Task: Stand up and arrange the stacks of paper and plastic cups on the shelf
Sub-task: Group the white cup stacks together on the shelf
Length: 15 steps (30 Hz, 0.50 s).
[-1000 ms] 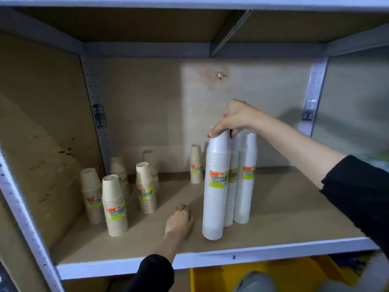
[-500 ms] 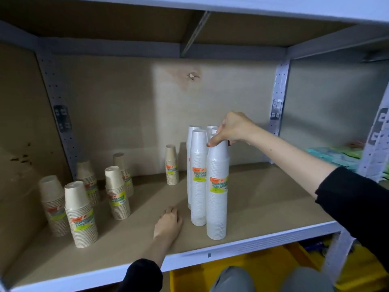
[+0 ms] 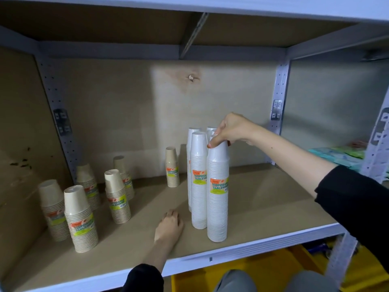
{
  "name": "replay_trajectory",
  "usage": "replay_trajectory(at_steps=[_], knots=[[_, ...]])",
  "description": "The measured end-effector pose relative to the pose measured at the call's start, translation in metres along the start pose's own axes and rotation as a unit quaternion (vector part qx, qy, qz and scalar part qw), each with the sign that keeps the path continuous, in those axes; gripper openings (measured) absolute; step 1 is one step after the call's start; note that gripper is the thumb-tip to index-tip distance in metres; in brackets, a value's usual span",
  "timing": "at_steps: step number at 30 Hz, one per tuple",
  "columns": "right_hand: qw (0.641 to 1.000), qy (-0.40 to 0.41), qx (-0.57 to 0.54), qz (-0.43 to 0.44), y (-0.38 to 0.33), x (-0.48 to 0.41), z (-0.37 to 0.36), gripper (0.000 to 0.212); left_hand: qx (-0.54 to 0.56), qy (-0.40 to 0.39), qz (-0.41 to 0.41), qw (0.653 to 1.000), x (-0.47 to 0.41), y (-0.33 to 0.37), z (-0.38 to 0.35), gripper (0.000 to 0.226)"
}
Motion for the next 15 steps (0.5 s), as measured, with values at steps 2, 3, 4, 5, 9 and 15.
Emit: replay_trajectory(at_steps=[2,3,4,5,9,15], knots=[[1.0,0.009,0.008,0.001,-0.001,-0.003,0.001,0.046,0.0,0.0,-0.002,1.0,0.0,0.0,-0.001,0.035],[1.0,0.01,0.011,0.001,-0.001,-0.004,0.001,0.046,0.0,0.002,-0.003,1.0,-0.001,0.0,-0.001,0.035],[1.0,0.011,0.01,0.0,0.0,-0.005,0.001,0.046,0.0,0.002,-0.004,1.0,-0.001,0.0,0.0,0.035],[1.0,0.011,0.006,-0.001,0.002,-0.006,0.0,0.047,-0.001,0.002,-0.005,1.0,-0.001,0.0,0.0,0.035],[1.0,0.002,-0.025,-0.009,0.009,-0.009,-0.001,0.05,-0.008,0.001,-0.002,1.0,0.001,0.0,0.0,0.036],[0.995,-0.035,-0.088,-0.017,0.014,-0.012,-0.006,0.048,-0.011,-0.001,0.002,1.0,0.002,0.0,-0.001,0.036]])
Point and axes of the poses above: each hand's wrist, its own x-axis away from the middle knuckle, its own z-axis out of the back of the hand, y = z × x, the point moved 10 cm from there along -x, towards the middle knuckle, and after that the axes turned 6 degrees about -y, right-handed, at the moved point
